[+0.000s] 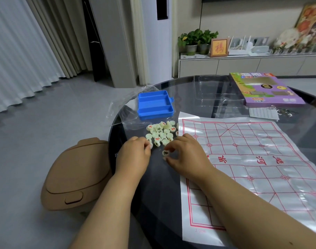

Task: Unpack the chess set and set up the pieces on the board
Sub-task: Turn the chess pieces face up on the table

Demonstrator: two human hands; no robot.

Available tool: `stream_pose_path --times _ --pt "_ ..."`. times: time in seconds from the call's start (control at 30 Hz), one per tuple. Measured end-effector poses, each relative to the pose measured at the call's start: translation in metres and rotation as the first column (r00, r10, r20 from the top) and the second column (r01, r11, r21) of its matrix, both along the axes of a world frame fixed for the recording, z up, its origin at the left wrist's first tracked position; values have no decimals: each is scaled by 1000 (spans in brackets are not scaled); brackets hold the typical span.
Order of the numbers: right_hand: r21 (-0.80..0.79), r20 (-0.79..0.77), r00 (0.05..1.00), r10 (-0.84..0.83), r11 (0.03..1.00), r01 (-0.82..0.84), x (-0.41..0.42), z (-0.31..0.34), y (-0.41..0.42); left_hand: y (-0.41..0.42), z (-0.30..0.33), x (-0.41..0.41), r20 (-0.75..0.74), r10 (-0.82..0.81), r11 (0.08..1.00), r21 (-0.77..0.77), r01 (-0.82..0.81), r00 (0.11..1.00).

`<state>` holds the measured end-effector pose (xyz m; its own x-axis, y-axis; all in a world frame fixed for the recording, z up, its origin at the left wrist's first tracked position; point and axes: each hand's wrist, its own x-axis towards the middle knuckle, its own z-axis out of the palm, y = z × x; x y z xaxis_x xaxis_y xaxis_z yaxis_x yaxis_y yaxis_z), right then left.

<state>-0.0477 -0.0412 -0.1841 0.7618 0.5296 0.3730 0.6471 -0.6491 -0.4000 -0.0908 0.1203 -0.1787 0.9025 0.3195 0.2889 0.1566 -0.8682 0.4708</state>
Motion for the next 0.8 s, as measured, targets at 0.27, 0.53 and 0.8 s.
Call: stream_pose_path --times 0.27,0.53,0.8 --pt "41 -98 994 -42 998 46 -1 2 1 6 7 -1 -164 -18 1000 3 19 986" --pt "-109 -172 978 -117 989 99 10 3 8 7 15 -1 -232 5 996 87 16 973" --pt "-127 -132 980 -150 983 133 12 9 13 5 11 -1 -47 -43 999 -19 42 998"
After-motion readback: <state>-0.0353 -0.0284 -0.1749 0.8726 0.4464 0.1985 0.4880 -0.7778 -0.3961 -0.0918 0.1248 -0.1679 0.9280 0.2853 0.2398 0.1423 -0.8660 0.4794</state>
